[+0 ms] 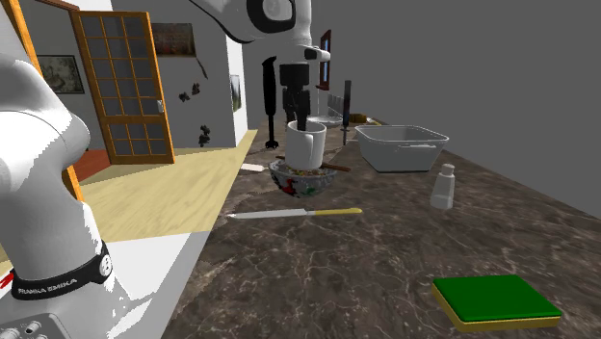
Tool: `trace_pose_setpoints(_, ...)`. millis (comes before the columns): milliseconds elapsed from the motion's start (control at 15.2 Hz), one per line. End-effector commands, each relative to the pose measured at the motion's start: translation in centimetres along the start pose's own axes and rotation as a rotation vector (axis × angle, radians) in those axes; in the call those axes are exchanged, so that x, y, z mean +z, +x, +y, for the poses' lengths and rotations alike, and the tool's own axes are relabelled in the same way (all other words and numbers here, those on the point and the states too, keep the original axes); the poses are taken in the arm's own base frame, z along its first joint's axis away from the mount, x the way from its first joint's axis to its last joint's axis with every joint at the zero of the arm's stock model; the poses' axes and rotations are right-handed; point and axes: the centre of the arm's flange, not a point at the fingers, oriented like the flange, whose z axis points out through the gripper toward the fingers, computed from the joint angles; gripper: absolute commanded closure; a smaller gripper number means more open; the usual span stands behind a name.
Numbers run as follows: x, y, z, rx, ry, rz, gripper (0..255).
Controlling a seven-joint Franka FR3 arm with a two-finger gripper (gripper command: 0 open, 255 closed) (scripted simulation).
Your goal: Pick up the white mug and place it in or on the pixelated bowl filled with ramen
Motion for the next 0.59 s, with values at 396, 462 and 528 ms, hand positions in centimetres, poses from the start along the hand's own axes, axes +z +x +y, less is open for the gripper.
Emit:
trace_pose_setpoints(396,-5.0,0.0,0.0,0.0,0.0,0.0,0)
trace_pose_setpoints(462,-5.0,0.0,0.0,0.0,0.0,0.0,0)
trace_pose_setpoints(528,-5.0,0.0,0.0,0.0,0.0,0.0,0)
